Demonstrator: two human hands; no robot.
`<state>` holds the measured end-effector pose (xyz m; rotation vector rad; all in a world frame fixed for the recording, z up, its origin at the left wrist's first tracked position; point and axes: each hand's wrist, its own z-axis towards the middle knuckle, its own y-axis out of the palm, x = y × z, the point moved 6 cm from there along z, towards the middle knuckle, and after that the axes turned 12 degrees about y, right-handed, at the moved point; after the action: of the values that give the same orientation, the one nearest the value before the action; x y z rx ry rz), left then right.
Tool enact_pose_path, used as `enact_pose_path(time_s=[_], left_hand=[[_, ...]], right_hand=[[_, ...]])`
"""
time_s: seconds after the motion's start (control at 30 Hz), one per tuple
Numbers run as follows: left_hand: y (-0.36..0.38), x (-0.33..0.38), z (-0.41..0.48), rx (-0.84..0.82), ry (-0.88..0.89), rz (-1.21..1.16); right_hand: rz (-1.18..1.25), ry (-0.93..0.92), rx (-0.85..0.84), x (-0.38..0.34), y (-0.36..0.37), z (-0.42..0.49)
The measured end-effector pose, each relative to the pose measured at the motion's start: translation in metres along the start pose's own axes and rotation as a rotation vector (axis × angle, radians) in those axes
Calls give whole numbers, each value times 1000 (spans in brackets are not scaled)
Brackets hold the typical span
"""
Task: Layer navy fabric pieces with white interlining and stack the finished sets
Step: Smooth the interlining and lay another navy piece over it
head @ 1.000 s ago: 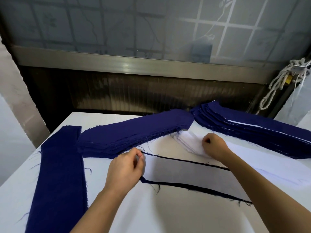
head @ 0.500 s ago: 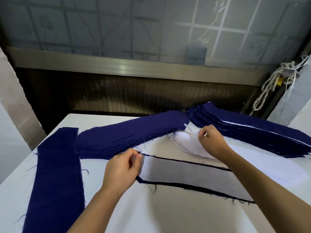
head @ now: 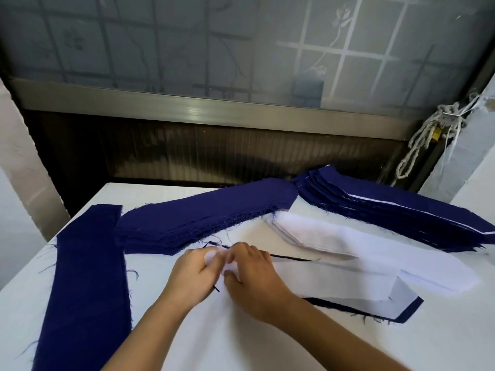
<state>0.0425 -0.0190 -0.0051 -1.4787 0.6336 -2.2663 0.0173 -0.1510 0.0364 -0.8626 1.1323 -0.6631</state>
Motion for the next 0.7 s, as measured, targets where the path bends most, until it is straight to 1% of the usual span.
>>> enact_pose_path(time_s=[0.1, 0.17, 0.23, 0.37, 0.47, 0.53, 0.6, 0.7], left_hand=[[-3, 4, 0, 59, 81, -4], [-5, 12, -1, 86, 164, 36], [-7, 14, -2, 120, 190, 44], [-10, 14, -2, 170, 169, -23], [-12, 15, -3, 206, 133, -96], [-14, 13, -3, 236, 85, -152], [-14, 10, -3, 241, 68, -154], [-14, 8, -4, 218, 66, -80]], right_hand=[[77, 81, -3, 20, -10, 9], [53, 111, -34, 35, -14, 12], [26, 119, -26, 50, -19, 10], [-24, 138, -5, 79, -27, 3], [-168, 104, 46, 89, -33, 0], [-215, 101, 59, 92, -36, -2], [-193, 96, 73, 95, -40, -4], [-120, 100, 110, 99, -55, -12]])
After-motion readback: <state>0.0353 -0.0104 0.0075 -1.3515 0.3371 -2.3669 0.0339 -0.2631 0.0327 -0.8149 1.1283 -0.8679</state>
